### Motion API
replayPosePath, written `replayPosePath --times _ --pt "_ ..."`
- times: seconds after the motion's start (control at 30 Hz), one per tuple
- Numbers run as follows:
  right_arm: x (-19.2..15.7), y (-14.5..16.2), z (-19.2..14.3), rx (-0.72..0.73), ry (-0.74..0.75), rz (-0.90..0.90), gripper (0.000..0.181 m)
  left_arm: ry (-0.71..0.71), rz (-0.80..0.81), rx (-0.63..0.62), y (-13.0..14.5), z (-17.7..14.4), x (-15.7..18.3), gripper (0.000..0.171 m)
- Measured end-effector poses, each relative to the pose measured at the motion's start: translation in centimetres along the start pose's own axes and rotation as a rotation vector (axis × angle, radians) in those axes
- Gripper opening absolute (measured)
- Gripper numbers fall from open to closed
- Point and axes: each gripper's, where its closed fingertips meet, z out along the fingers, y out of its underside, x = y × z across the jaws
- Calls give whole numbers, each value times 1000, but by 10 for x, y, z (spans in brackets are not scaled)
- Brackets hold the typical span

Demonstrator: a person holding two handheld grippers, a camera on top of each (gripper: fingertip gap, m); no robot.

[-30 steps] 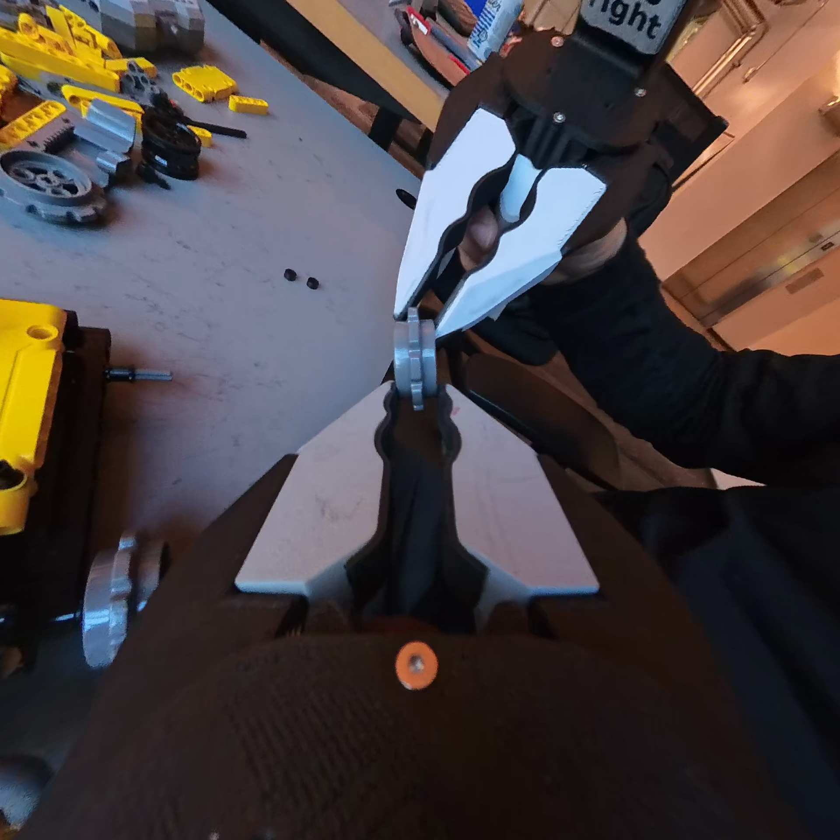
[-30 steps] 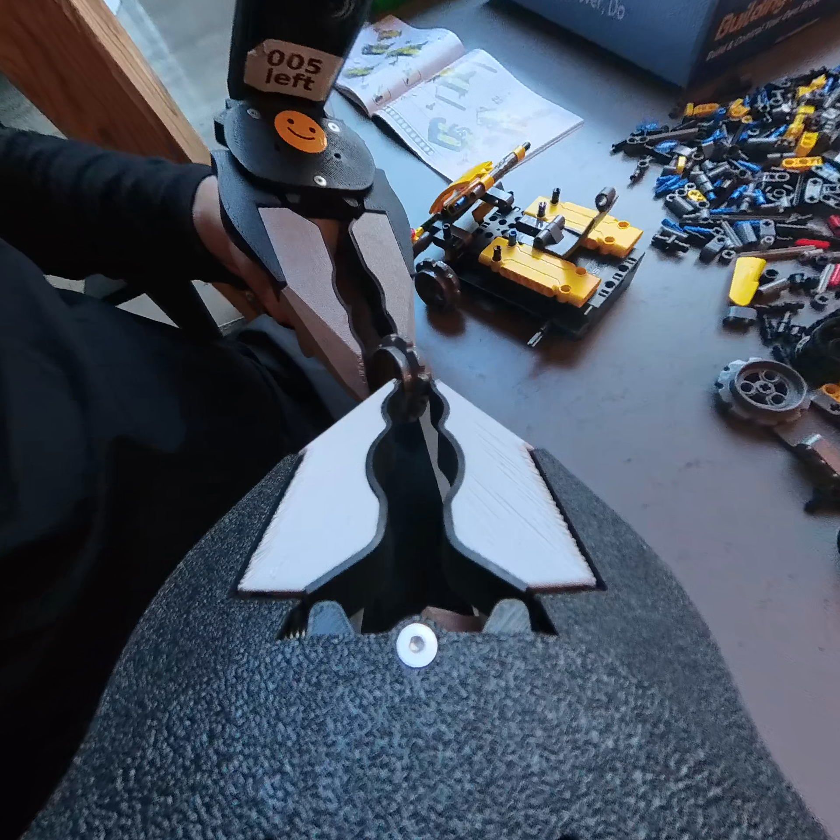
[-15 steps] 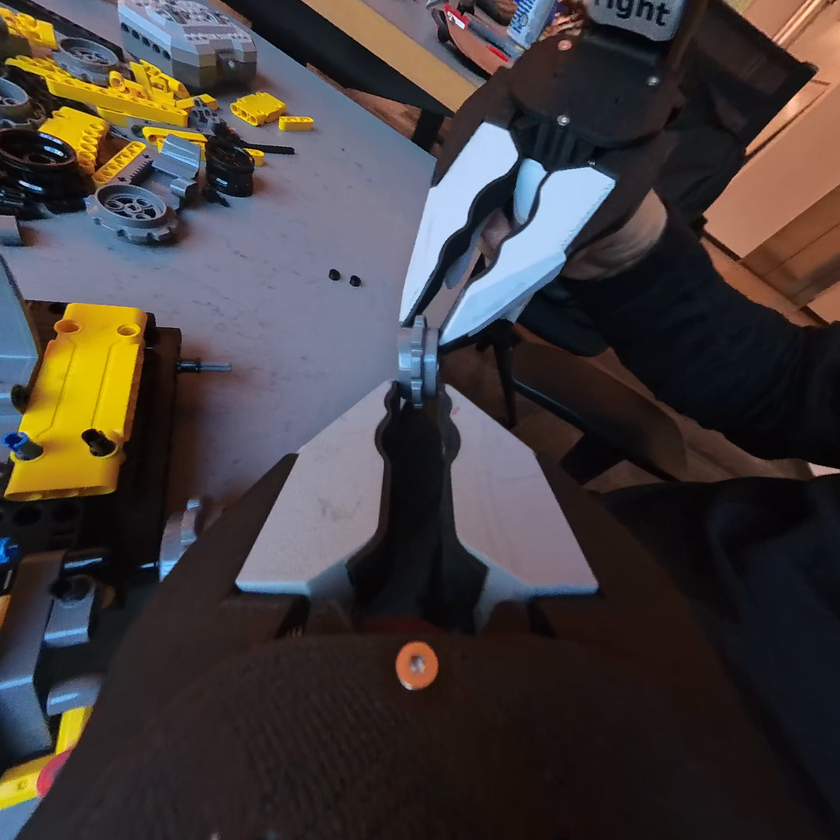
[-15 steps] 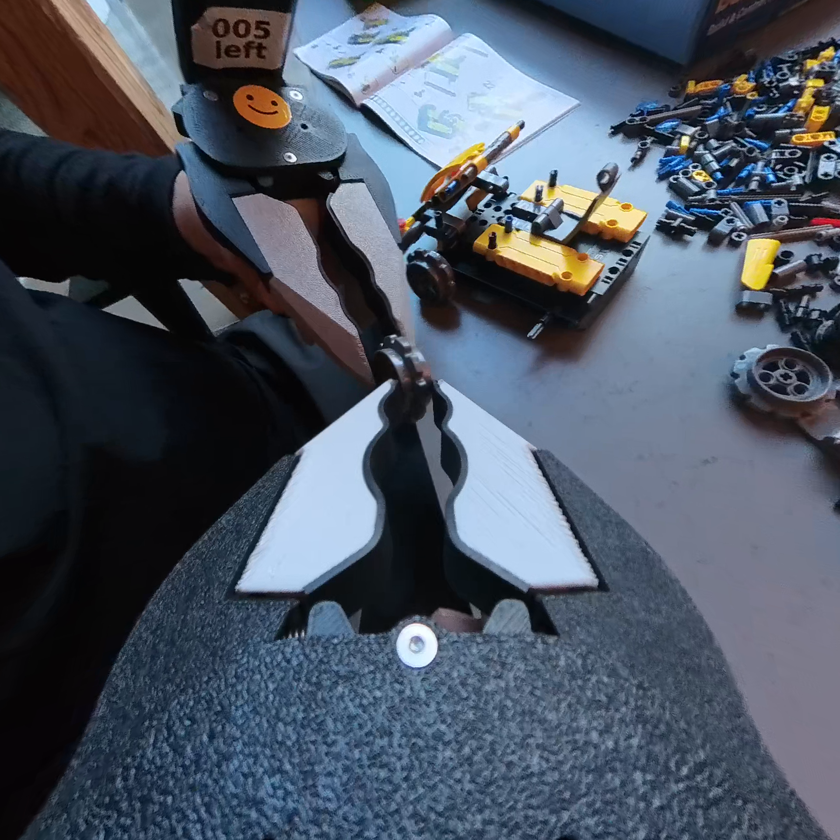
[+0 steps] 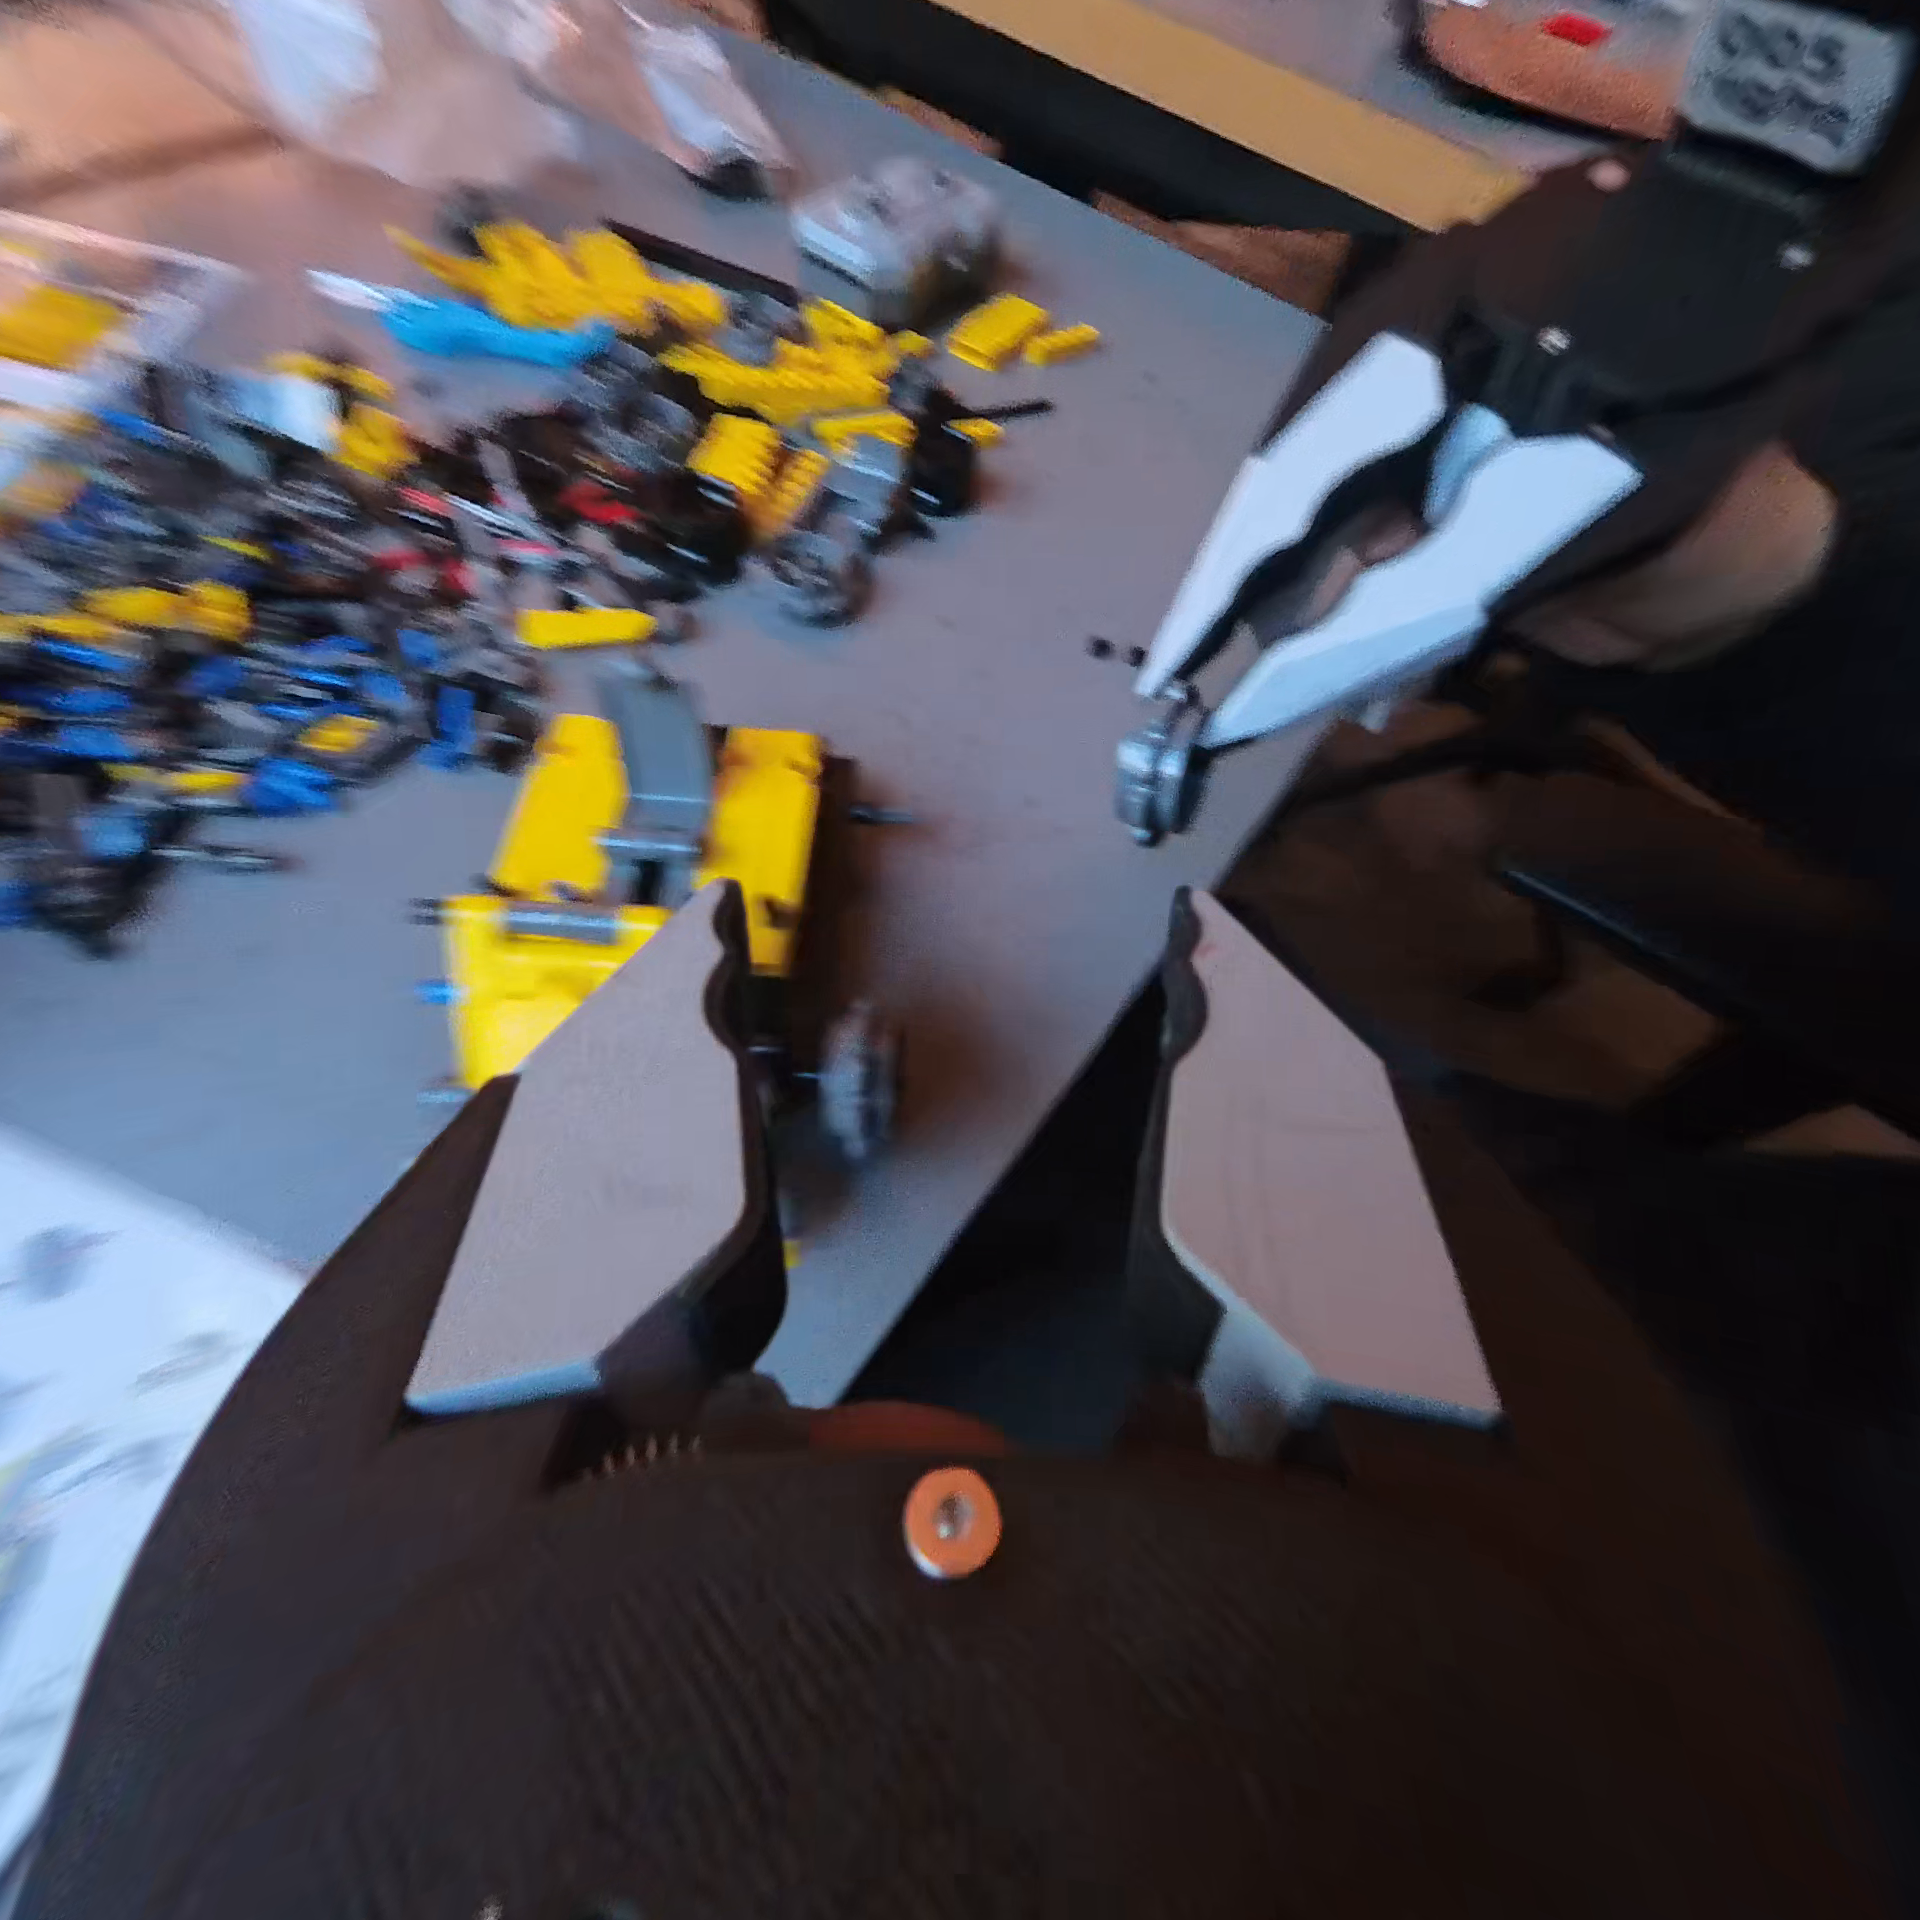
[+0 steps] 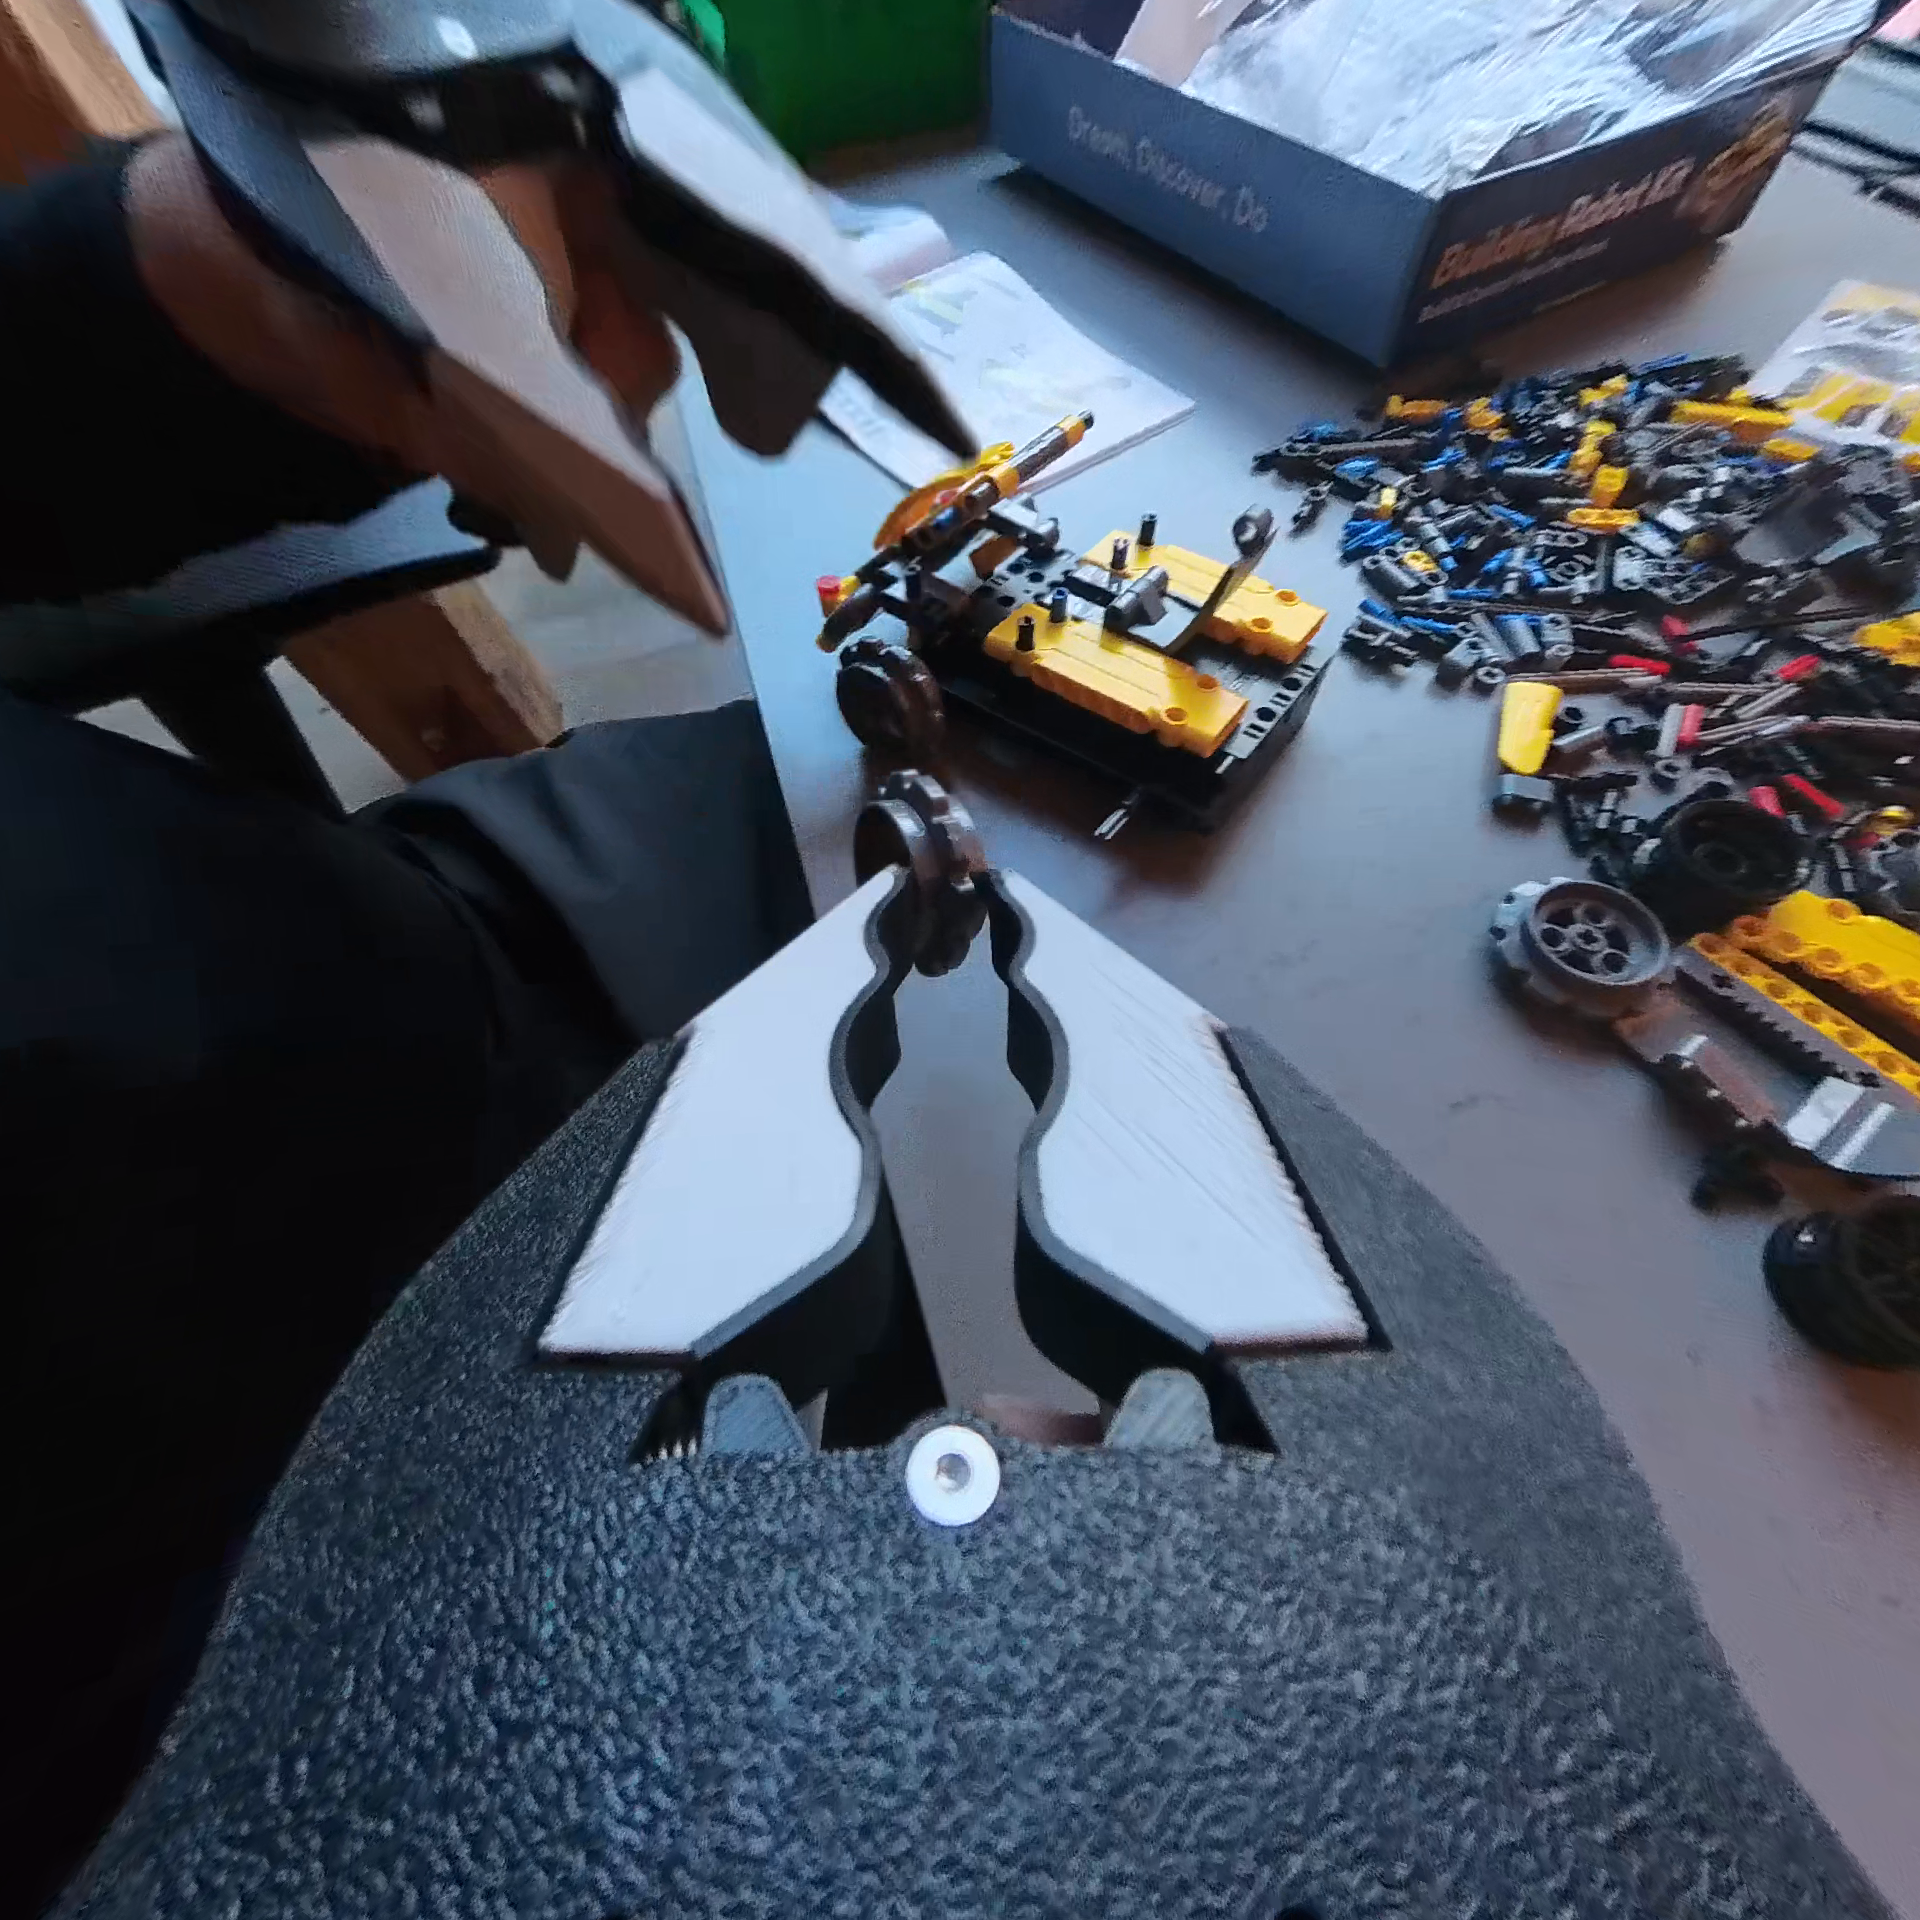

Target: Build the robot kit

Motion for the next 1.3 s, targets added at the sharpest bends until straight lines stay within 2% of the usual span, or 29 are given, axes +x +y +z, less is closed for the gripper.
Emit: replayPosePath --times 0.07,0.17,0.27,0.4,0.6,0.67,0.8,1.03,1.3 --pt "3 -1 2 25 18 -7 13 -104 39 6 -14 -8 -22 90" --pt "5 -6 4 74 37 -16 13 -95 43 -173 -10 7 -34 108" --pt "5 -6 4 95 53 -32 13 -143 127 -317 -4 31 -54 105" --pt "3 -3 2 99 45 -29 13 -152 183 -566 18 52 -72 106" --pt "-1 -5 -4 123 42 -38 13 -106 227 -782 52 62 -82 108" --pt "-1 -5 -4 126 42 -37 13 -33 178 -792 56 65 -75 97" --pt "-1 -4 -3 121 41 -35 13 37 253 -790 58 64 -69 97" --pt "-4 -1 5 117 31 -45 13 147 412 -872 69 48 -59 96" --pt "3 7 13 89 75 -18 13 105 387 -728 56 43 -58 94"
